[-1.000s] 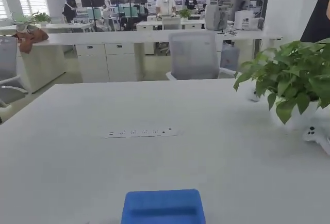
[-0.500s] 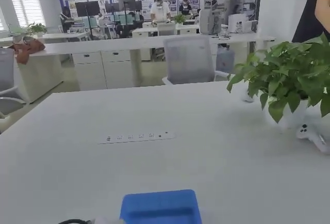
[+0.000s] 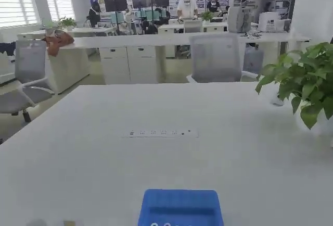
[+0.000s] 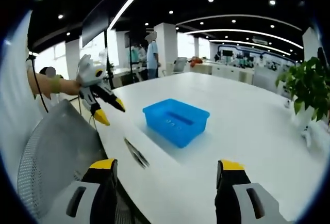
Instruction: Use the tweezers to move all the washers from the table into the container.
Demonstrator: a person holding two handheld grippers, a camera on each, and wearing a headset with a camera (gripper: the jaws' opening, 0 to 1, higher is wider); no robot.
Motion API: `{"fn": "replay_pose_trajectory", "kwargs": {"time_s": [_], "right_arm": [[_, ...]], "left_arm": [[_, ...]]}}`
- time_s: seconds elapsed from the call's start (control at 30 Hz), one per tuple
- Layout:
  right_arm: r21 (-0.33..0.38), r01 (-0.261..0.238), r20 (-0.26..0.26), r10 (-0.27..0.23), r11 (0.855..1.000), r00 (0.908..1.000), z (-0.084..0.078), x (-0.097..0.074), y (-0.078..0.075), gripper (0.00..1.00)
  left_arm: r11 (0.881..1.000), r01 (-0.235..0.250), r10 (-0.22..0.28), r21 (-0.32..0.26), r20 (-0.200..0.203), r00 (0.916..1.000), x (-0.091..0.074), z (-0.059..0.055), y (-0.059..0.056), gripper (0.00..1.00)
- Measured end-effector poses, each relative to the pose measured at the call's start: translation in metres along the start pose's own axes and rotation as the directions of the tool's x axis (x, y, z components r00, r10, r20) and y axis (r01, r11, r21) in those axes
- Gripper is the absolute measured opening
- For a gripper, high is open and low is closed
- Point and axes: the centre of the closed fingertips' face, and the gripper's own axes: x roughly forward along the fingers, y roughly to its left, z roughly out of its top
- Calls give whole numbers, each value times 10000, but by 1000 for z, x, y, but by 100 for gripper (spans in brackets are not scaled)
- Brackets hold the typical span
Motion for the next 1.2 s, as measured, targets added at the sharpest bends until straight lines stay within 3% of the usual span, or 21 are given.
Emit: {"fn": "replay_pose_trajectory", "kwargs": {"time_s": [0.07,0.13,0.2,0.23,0.27,0.3,0.37,0.47,0.5,0.57,0.67,0.77,0.8,0.83,0.93,1.03,1.2], "right_arm": [[49,243,333,-244,9997,9991,6,-2,-5,79],[-26,555,622,-552,9985,9965,12,-5,-9,82],[-393,1118,1034,-1072,9930,9888,21,-8,-17,87],[-672,1440,1270,-1347,9873,9827,26,-11,-21,91],[-783,1615,1456,-1490,9838,9781,30,-13,-23,93],[-832,1751,1631,-1599,9810,9736,33,-14,-24,94],[-848,2090,2146,-1870,9742,9586,42,-19,-29,98],[-654,2375,2887,-2095,9692,9342,54,-26,-33,99],[-589,2460,3227,-2148,9675,9218,59,-28,-35,99],[-441,2561,3518,-2249,9656,9087,63,-33,-38,99],[-288,2674,3762,-2374,9632,8956,66,-36,-41,99],[-204,2682,3628,-2429,9631,8997,63,-34,-42,99],[-217,2628,3545,-2383,9646,9042,62,-32,-41,99],[-269,2608,3503,-2352,9650,9066,61,-31,-40,99],[-922,2811,3034,-2419,9552,9217,54,-27,-39,99],[-995,2785,3056,-2370,9553,9222,53,-27,-39,99],[-863,2829,3015,-2456,9552,9213,52,-27,-41,99]], "left_arm": [[9977,-429,468,-521,770,9959,-11,5,4,57],[9882,-996,1186,-1162,1704,9782,-25,13,11,62],[9761,-1684,2005,-1377,2690,9421,-41,25,20,70],[9613,-2214,2643,-1638,3233,9086,-51,32,27,77],[9500,-2516,3038,-1847,3616,8815,-59,38,31,81],[9356,-2808,3475,-2141,4168,8400,-70,46,35,85],[9155,-3035,3972,-2641,4727,7867,-83,54,40,93],[8965,-3317,4422,-2938,5464,7112,-97,65,43,99],[8933,-3391,4490,-2948,5538,7012,-97,66,41,99],[8884,-3538,4590,-2924,5648,6858,-95,66,38,99],[8924,-3408,4511,-2957,5683,6882,-85,66,34,99],[9061,-2959,4211,-3023,5794,6978,-74,67,27,99],[9144,-2960,4036,-2762,5658,7190,-70,67,24,99],[9115,-3158,4108,-2635,5450,7309,-69,65,26,99],[9169,-3016,3988,-2614,5678,7201,-70,67,24,99],[9159,-2927,3995,-2748,5534,7308,-68,63,26,99],[9240,-2858,3806,-2540,5407,7502,-64,61,23,99]]}}
